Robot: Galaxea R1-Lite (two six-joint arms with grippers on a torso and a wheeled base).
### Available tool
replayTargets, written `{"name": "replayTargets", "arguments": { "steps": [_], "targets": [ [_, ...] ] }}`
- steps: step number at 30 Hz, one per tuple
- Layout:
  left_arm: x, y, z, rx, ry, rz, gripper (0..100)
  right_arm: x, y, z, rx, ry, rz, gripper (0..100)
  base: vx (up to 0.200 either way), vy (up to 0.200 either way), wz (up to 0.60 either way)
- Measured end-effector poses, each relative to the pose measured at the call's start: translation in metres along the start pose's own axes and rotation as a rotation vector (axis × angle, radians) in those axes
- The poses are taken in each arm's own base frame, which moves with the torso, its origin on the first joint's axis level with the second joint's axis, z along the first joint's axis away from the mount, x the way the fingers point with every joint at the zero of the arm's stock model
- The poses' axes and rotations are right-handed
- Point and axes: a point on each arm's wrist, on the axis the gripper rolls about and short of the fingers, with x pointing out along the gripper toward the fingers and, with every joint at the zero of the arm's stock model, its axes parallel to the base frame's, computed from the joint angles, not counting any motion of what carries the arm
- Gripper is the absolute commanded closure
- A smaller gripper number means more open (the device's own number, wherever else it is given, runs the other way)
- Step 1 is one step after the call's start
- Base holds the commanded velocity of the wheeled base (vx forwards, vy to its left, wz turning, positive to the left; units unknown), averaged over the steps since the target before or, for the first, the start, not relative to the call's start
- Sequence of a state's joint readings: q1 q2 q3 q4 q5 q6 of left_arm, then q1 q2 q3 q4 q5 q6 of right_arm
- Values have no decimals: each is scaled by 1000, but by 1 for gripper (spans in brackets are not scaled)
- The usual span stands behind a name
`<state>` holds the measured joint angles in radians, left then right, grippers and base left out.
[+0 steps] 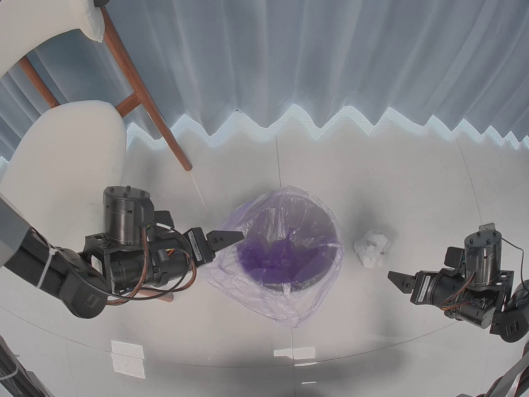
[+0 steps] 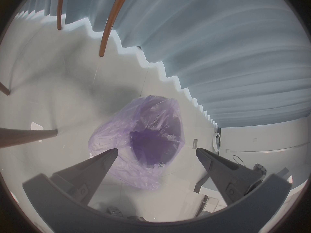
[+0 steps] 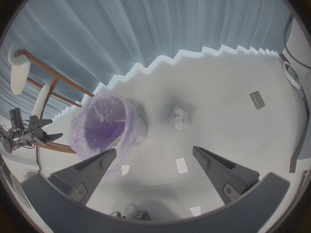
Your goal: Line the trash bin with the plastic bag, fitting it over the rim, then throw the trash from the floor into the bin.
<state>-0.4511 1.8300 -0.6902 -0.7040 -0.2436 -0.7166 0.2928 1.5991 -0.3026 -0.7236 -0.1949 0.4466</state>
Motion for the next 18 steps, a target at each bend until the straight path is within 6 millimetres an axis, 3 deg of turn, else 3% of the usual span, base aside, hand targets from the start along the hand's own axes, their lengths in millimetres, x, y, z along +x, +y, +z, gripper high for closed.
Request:
{"name": "replayTargets", "arguments": {
  "steps": [9, 18],
  "targets": [
    [31, 21, -8, -11, 25, 54, 0, 0, -1, -1, 0, 5, -2, 0, 0, 0, 0],
    [42, 42, -19, -38, 70, 115, 0, 1, 0, -2, 0, 16, 4, 0, 0, 0, 0]
  ]
}}
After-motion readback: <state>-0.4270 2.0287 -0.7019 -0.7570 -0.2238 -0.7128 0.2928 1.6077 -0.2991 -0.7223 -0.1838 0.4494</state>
